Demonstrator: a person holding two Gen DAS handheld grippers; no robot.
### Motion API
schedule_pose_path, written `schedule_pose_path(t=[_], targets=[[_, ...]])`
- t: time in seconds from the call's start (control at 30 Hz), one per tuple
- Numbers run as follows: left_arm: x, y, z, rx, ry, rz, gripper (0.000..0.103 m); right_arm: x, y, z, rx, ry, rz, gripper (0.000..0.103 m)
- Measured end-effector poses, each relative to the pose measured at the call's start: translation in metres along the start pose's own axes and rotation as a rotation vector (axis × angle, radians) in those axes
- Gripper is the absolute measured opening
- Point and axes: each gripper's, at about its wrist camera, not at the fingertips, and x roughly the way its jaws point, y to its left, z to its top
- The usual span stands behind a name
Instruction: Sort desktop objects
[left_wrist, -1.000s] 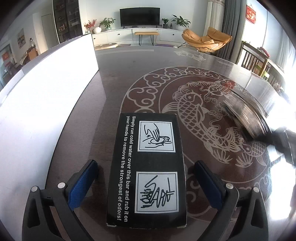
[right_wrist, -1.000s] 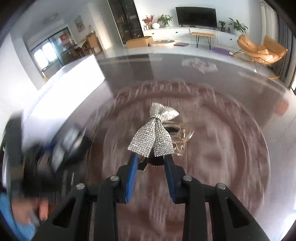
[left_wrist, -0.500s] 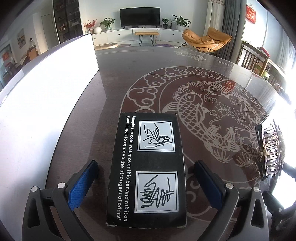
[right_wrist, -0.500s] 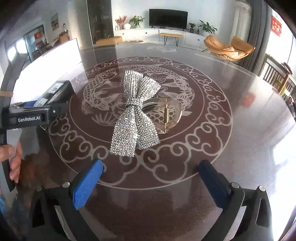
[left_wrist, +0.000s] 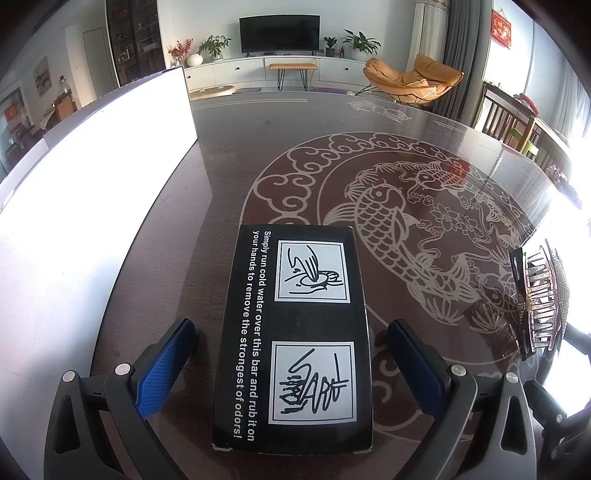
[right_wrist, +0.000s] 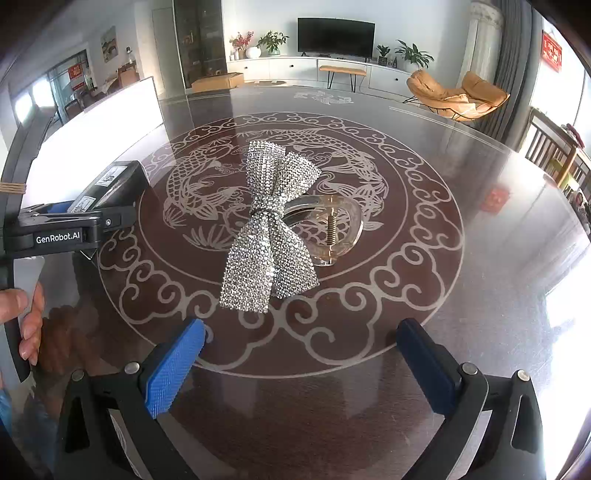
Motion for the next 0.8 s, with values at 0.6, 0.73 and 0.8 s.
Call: schedule_pose_path(t=[0.6,0.73,0.8], targets=[[0.0003,0.0001,0.0000,0.001,0.001,0.000,0.103,-0.0004,-0.0006,0.0001,0.000,0.000,0.001,0.103],[0.0004,0.0001,0.0001,0.001,0.001,-0.001,0.103,-0.0003,-0.0012,0.0005,0.000,0.000,0.001,0.103],[0.0004,0.0001,0.0001,0.001,0.001,-0.001,0.103,-0.0005,-0.0008,0.0002,0.000,0.000,0.001,0.103]])
